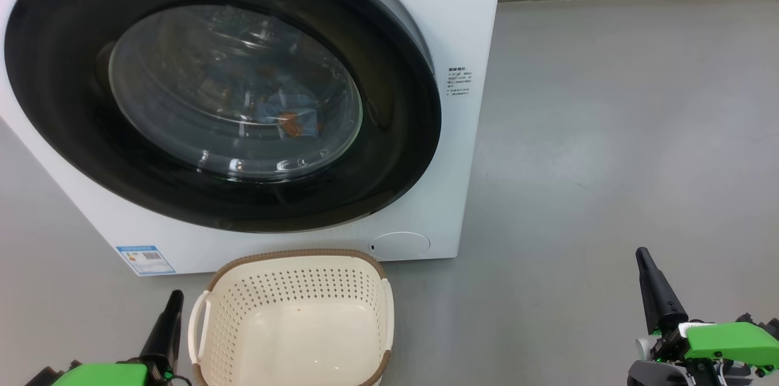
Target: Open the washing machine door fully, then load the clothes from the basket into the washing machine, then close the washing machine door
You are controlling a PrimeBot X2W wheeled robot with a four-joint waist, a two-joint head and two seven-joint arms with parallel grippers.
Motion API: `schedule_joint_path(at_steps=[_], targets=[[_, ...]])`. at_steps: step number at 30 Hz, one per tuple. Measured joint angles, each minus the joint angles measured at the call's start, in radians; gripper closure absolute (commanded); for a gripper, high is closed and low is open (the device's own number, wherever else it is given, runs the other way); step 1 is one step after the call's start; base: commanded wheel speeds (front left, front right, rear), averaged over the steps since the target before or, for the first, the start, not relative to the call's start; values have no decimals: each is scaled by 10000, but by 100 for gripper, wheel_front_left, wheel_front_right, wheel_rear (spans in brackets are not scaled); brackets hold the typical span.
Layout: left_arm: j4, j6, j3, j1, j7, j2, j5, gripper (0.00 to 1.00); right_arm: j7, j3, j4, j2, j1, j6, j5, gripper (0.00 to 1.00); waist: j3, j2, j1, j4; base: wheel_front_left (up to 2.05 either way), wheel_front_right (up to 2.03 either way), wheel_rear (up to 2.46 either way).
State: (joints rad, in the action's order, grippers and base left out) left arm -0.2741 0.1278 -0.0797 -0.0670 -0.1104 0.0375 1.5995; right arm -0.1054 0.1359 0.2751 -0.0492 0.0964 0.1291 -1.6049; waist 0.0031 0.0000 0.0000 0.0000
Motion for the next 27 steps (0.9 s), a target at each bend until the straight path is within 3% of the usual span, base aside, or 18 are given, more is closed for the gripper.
schedule_joint_path(at_steps=[27], targets=[[2,0,0,0,0,0,2,100,0,2,0,8,0,0,0,100,0,0,0,0,0,0,0]])
